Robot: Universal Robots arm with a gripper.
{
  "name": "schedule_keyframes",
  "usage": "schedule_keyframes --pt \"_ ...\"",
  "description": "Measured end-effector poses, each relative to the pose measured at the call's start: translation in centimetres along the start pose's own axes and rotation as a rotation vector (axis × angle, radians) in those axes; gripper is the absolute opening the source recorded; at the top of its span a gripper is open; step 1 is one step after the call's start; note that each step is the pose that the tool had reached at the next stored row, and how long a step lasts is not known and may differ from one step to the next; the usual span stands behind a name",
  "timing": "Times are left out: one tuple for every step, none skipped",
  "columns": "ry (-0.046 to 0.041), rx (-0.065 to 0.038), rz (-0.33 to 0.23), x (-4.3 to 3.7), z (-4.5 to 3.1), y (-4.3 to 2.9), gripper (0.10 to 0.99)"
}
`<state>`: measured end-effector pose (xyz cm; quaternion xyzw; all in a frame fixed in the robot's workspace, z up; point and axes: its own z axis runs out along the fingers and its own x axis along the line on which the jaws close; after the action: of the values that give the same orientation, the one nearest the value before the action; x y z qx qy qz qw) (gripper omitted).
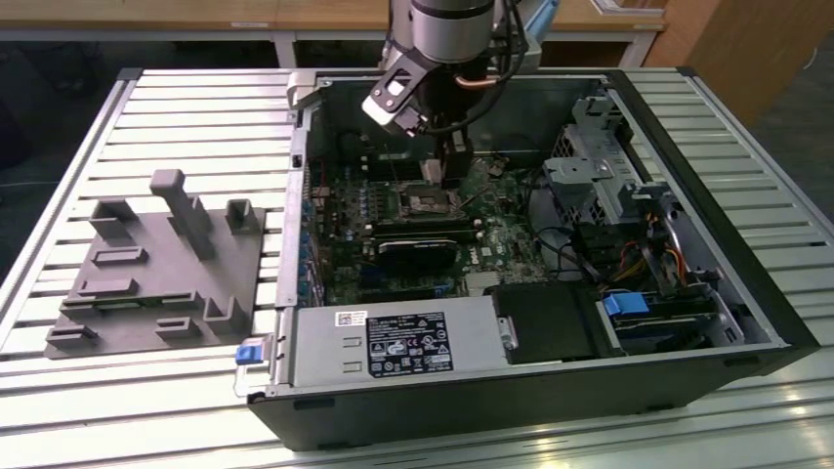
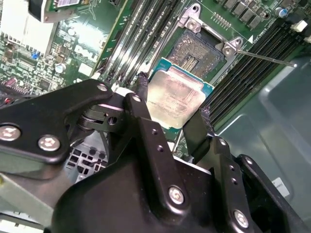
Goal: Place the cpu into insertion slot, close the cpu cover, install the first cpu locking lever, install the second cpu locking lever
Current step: 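Place the cpu into insertion slot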
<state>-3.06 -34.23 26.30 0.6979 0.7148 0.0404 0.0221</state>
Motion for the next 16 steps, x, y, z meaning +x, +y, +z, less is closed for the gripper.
schedule_keyframes --pt "-0.0001 0.0 0.0 0.05 0.18 -0.07 0.537" --pt "-0.0002 0.0 0.0 0.11 0.35 -0.15 0.537" --pt "-0.0003 0.0 0.0 0.18 0.52 -0.22 0.537" --pt "-0.0002 0.0 0.0 0.28 0.7 -0.29 0.537" --pt "-0.0002 0.0 0.0 0.38 0.86 -0.35 0.537" --pt "-0.0003 0.0 0.0 0.47 1.02 -0.41 0.537" --pt "-0.0004 0.0 0.0 0.58 1.2 -0.48 0.537" --pt "-0.0009 0.0 0.0 0.71 1.39 -0.56 0.537" --pt "-0.0019 0.0 0.0 0.81 1.56 -0.64 0.537" --pt "-0.0032 0.0 0.0 0.92 1.74 -0.74 0.537" --pt "-0.0046 0.0 -0.001 1.02 1.92 -0.85 0.537" --pt "-0.0058 0.0 0.0 1.09 2.09 -0.95 0.537" --pt "-0.0063 0.0 0.001 1.13 2.26 -1.01 0.537" --pt "-0.0065 0.0 0.003 1.16 2.41 -1.07 0.537" --pt "-0.0067 0.0 0.005 1.2 2.56 -1.12 0.537" --pt "-0.0069 0.0 0.006 1.23 2.73 -1.16 0.537"
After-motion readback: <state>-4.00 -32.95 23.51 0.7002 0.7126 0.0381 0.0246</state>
